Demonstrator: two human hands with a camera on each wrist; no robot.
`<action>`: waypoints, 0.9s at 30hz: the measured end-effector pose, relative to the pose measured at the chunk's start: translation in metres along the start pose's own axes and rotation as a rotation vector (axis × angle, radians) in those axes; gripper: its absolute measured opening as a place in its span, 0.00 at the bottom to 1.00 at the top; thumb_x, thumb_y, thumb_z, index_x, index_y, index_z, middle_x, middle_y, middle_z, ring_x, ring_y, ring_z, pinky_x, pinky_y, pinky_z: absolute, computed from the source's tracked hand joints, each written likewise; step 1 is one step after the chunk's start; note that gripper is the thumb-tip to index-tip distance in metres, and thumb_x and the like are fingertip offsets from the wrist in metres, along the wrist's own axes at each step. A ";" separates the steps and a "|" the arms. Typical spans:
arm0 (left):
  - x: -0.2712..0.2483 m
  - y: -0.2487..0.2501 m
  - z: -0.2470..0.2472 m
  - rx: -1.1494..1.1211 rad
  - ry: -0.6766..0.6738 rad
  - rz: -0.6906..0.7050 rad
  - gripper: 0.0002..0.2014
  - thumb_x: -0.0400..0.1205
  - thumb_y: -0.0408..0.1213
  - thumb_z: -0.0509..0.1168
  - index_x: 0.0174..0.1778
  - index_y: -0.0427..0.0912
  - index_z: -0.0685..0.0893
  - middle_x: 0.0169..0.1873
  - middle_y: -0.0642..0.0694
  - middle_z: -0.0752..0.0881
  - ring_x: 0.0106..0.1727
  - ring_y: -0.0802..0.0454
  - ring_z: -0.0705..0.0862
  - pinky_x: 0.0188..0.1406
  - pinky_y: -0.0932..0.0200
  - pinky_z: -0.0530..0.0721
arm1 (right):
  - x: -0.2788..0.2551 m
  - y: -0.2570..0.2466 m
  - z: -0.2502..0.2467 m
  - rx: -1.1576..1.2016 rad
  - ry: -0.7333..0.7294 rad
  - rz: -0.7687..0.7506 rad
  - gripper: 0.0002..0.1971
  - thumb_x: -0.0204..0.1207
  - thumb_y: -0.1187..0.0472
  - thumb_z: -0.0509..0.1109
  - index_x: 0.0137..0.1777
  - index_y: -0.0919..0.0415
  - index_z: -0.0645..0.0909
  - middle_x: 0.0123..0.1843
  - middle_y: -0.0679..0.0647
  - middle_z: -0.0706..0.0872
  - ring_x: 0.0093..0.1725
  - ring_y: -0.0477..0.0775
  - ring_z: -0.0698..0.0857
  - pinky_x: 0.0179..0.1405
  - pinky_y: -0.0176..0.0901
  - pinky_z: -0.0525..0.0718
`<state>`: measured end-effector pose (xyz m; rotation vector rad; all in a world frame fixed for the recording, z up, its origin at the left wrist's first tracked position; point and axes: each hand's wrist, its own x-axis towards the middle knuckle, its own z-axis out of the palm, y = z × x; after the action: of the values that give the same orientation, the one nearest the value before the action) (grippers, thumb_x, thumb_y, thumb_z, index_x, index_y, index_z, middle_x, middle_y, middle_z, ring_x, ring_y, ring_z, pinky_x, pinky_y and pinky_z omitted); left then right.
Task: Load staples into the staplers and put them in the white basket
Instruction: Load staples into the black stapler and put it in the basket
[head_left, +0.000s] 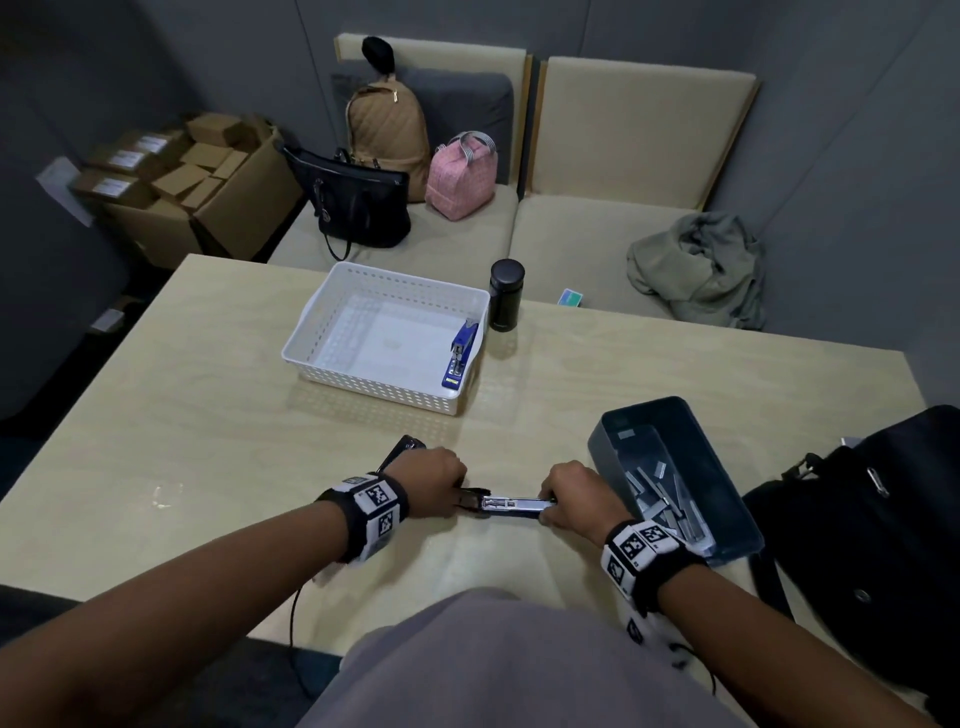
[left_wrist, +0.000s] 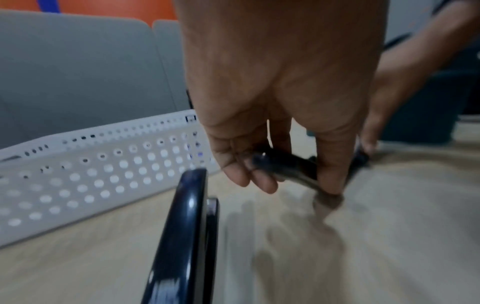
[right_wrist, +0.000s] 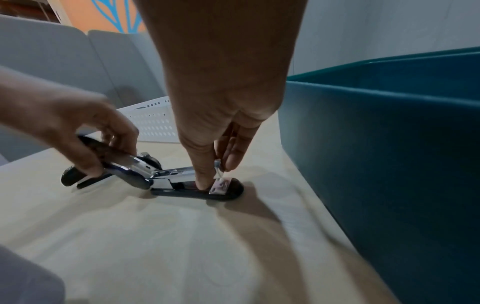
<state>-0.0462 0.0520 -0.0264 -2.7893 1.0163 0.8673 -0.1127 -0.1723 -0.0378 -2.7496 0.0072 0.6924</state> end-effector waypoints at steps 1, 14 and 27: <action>0.003 0.001 -0.011 -0.008 0.025 -0.004 0.16 0.72 0.46 0.71 0.53 0.45 0.87 0.52 0.43 0.86 0.53 0.41 0.86 0.45 0.52 0.81 | 0.000 -0.001 0.000 0.015 0.012 -0.003 0.07 0.67 0.61 0.76 0.45 0.58 0.90 0.42 0.56 0.88 0.41 0.58 0.86 0.34 0.41 0.77; 0.032 0.042 0.011 -0.169 0.018 -0.141 0.26 0.74 0.39 0.71 0.68 0.41 0.72 0.63 0.38 0.74 0.57 0.35 0.84 0.53 0.44 0.84 | 0.013 0.013 0.011 0.450 -0.066 0.127 0.26 0.72 0.70 0.67 0.69 0.51 0.75 0.58 0.53 0.81 0.53 0.51 0.80 0.56 0.44 0.82; 0.040 0.036 0.008 -1.247 0.027 -0.562 0.24 0.72 0.42 0.72 0.59 0.28 0.84 0.55 0.31 0.90 0.54 0.37 0.90 0.54 0.47 0.91 | 0.022 -0.037 0.007 0.912 -0.395 0.198 0.16 0.85 0.54 0.58 0.42 0.66 0.76 0.32 0.64 0.78 0.26 0.55 0.76 0.34 0.49 0.76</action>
<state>-0.0475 0.0027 -0.0490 -3.5856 -0.6293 1.7386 -0.0933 -0.1332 -0.0435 -1.7326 0.4054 0.9686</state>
